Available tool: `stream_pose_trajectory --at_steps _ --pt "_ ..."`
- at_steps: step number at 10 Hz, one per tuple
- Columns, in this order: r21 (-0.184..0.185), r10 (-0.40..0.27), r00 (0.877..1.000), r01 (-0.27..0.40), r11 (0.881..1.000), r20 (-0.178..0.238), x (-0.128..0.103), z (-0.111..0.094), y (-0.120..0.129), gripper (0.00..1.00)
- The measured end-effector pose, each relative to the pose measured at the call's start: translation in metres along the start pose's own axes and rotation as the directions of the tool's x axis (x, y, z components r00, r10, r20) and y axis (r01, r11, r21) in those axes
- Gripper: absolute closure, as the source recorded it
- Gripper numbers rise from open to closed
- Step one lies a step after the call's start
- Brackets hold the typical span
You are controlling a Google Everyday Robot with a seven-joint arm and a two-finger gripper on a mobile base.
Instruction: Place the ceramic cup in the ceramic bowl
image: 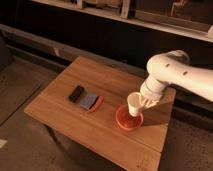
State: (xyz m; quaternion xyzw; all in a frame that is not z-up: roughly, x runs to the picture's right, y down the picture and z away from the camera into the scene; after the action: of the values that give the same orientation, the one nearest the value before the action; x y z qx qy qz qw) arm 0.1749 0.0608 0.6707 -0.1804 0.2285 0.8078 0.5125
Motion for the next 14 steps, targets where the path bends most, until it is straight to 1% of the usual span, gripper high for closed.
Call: stream_pose_trajectory --at_steps 3,5,8,9,11,12,14 --pt "-0.012 0.013 1.0 -0.013 1.0 -0.017 0.005 0.007 0.009 1.0" --pt "-0.017 0.034 0.999 -0.034 0.999 -0.033 0.011 0.014 0.004 1.0" --pt "-0.024 0.059 0.996 -0.061 0.998 -0.068 0.017 0.03 -0.001 1.0" --pt "-0.032 0.066 0.994 -0.069 0.997 -0.086 0.02 0.038 0.0 1.0" --pt "-0.048 0.061 0.993 -0.066 0.997 -0.103 0.02 0.049 0.007 1.0" --pt "-0.059 0.051 0.993 -0.057 0.997 -0.104 0.019 0.051 0.015 1.0" --pt "-0.061 0.027 0.995 -0.033 0.998 -0.097 0.019 0.049 0.029 1.0"
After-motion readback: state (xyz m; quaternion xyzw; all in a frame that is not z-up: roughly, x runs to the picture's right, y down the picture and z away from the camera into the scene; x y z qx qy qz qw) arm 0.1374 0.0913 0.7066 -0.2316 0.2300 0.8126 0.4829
